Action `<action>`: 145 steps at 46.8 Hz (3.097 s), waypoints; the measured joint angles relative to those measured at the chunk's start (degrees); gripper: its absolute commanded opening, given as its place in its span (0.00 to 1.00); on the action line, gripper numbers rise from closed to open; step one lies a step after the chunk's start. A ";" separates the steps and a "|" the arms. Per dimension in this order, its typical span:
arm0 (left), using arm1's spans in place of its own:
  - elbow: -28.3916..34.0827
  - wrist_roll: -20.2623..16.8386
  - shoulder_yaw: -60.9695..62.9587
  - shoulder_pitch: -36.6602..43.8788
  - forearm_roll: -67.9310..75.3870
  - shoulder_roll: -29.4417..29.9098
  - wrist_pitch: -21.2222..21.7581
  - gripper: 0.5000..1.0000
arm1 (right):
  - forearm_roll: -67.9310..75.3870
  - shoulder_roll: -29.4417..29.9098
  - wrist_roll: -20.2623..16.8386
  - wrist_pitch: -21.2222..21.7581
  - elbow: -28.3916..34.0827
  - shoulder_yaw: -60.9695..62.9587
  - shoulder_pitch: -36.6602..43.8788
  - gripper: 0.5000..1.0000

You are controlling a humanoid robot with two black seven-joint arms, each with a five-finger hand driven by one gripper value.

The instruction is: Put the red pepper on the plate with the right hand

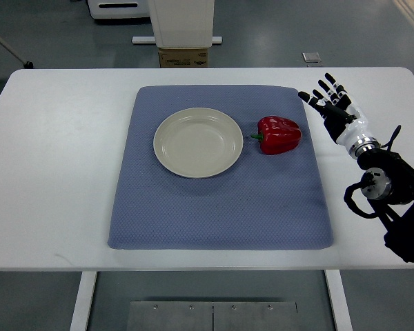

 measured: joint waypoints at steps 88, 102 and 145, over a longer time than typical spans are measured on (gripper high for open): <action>0.06 0.00 0.00 -0.17 0.00 0.00 0.02 1.00 | 0.00 -0.22 0.09 0.40 0.09 -0.16 0.49 1.00; 0.06 0.00 0.00 -0.18 0.00 0.00 0.01 1.00 | 0.00 -0.38 0.09 0.38 0.00 -0.10 0.53 1.00; 0.05 0.00 0.00 -0.16 0.00 0.00 0.01 1.00 | 0.00 -0.61 0.07 0.51 -0.03 0.46 0.87 1.00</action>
